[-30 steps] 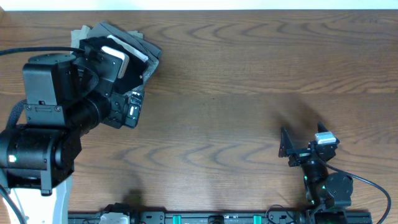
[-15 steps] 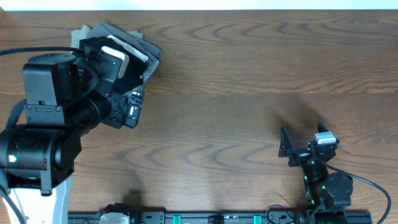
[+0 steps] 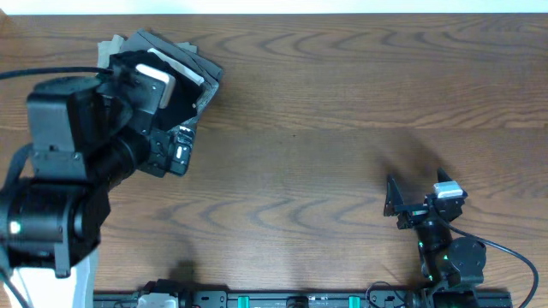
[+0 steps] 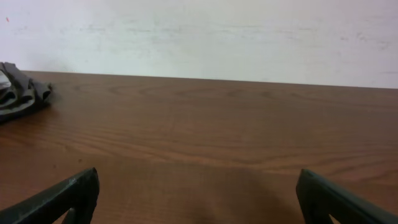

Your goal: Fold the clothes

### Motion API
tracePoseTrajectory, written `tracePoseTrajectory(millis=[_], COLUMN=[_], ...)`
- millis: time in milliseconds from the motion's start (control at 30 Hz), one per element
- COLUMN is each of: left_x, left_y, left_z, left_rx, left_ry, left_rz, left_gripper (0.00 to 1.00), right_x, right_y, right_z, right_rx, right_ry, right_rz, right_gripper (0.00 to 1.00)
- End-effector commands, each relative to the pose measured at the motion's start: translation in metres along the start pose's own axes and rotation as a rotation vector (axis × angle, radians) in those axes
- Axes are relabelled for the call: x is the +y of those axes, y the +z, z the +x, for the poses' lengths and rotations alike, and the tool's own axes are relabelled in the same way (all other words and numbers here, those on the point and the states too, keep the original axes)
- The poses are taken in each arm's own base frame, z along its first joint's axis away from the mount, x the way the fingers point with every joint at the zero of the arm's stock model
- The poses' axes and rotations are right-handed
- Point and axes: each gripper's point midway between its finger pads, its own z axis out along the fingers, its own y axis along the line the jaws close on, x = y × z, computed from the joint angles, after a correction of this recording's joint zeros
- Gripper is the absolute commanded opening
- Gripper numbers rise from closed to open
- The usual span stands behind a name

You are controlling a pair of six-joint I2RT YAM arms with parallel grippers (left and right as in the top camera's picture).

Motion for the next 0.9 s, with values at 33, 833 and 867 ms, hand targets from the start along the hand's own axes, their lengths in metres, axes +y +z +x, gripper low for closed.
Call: tracePoseTrajectory(millis=[33, 833, 867], left_x=[0.017, 0.0, -0.001], left_y=[-0.006, 0.008, 0.008], left_z=[-0.001, 0.119, 0.122], left_rx=[-0.108, -0.551, -0.559], left_ry=[-0.004, 0.061, 0.062], left_rz=[-0.082, -0.274, -0.276], left_gripper=[0.98, 0.98, 0.98], right_x=[0.002, 0.003, 0.002], right_y=[0.0, 0.0, 0.0], right_z=[0.002, 0.002, 0.002], right_rx=[0.0, 0.0, 0.0], right_ry=[0.012, 0.012, 0.012], right_rz=[-0.012, -0.012, -0.012], right_gripper=[0.99, 0.99, 0.99])
